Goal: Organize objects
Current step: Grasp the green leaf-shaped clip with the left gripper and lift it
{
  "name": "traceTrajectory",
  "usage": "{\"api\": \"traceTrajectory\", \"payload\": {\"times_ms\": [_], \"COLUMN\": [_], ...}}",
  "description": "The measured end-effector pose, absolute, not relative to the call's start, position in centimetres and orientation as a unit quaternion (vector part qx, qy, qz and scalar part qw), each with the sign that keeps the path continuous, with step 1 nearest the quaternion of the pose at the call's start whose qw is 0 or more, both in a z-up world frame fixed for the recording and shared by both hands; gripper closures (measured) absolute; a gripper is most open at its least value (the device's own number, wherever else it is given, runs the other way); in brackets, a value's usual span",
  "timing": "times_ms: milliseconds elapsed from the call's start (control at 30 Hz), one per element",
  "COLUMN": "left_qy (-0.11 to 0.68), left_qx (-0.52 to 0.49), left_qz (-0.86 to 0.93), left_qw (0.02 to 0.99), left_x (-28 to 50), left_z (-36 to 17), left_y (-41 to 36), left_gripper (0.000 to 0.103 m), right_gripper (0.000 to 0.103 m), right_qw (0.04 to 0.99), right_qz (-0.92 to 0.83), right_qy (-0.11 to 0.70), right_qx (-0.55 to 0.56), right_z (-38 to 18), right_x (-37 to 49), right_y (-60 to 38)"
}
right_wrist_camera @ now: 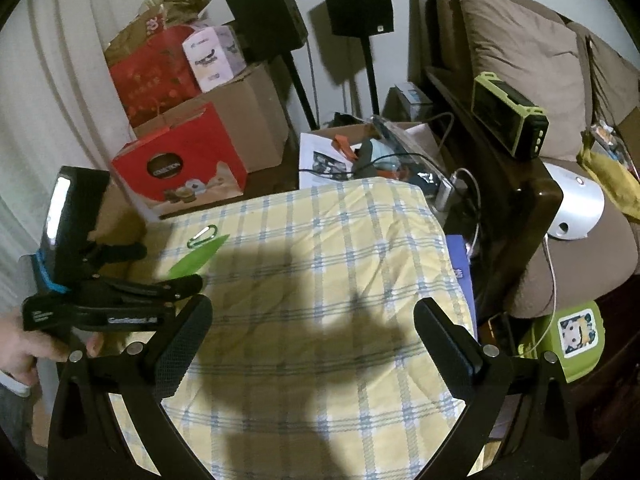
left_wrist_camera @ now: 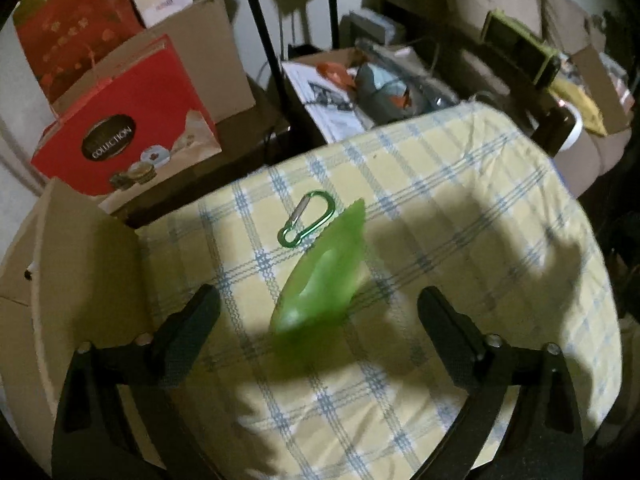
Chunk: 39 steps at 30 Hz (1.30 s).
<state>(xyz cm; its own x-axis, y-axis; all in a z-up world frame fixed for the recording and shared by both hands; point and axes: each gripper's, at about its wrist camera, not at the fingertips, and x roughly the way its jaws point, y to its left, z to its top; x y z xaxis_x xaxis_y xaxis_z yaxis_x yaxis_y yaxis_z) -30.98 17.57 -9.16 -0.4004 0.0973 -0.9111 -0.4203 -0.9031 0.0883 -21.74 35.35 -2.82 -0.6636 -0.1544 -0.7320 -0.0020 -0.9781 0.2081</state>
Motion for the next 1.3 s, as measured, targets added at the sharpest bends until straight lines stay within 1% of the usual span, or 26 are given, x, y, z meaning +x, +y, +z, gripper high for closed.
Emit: {"api": "traceTrajectory", "payload": {"times_ms": [167, 433, 533, 633, 700, 733, 800, 833, 867, 1133, 1300], "left_qy": [0.171, 0.126, 0.125, 0.131, 0.138, 0.14, 0.147, 0.149, 0.151, 0.148, 0.12], "left_qx": [-0.535, -0.56, -0.56, -0.555, -0.55, -0.548, -0.545, -0.544, -0.544, -0.551, -0.531], "left_qz": [0.814, 0.802, 0.801, 0.8, 0.801, 0.8, 0.799, 0.798, 0.797, 0.791, 0.808], "left_qw": [0.148, 0.167, 0.173, 0.185, 0.194, 0.198, 0.207, 0.21, 0.213, 0.222, 0.226], "left_x": [-31.7, -32.6, -32.6, -32.3, -32.0, -31.8, -31.5, -31.4, -31.3, -30.7, -29.4], "left_z": [-10.5, -10.9, -10.9, -10.6, -10.5, -10.3, -10.1, -10.0, -9.9, -9.5, -7.3], "left_y": [17.7, 17.0, 17.0, 17.3, 17.6, 17.8, 18.2, 18.4, 18.6, 18.6, 17.7], "left_gripper": [0.007, 0.008, 0.011, 0.021, 0.033, 0.037, 0.054, 0.06, 0.071, 0.071, 0.071], "right_gripper": [0.002, 0.002, 0.004, 0.006, 0.007, 0.008, 0.009, 0.01, 0.01, 0.012, 0.013], "right_qw": [0.042, 0.049, 0.055, 0.058, 0.061, 0.062, 0.063, 0.065, 0.066, 0.067, 0.067], "right_qz": [-0.907, -0.906, -0.904, -0.903, -0.902, -0.901, -0.901, -0.901, -0.901, -0.901, -0.902], "right_qy": [-0.089, -0.089, -0.091, -0.092, -0.093, -0.092, -0.089, -0.086, -0.085, -0.079, -0.08], "right_qx": [0.409, 0.411, 0.414, 0.416, 0.418, 0.419, 0.419, 0.42, 0.42, 0.421, 0.418], "right_z": [-3.0, -3.3, -3.4, -3.5, -3.6, -3.6, -3.5, -3.5, -3.6, -3.4, -2.9], "right_x": [-21.9, -22.0, -22.1, -22.2, -22.2, -22.2, -22.2, -22.2, -22.1, -21.9, -21.8], "right_y": [35.5, 35.3, 35.2, 35.1, 35.0, 34.9, 34.7, 34.5, 34.4, 34.2, 34.2]}}
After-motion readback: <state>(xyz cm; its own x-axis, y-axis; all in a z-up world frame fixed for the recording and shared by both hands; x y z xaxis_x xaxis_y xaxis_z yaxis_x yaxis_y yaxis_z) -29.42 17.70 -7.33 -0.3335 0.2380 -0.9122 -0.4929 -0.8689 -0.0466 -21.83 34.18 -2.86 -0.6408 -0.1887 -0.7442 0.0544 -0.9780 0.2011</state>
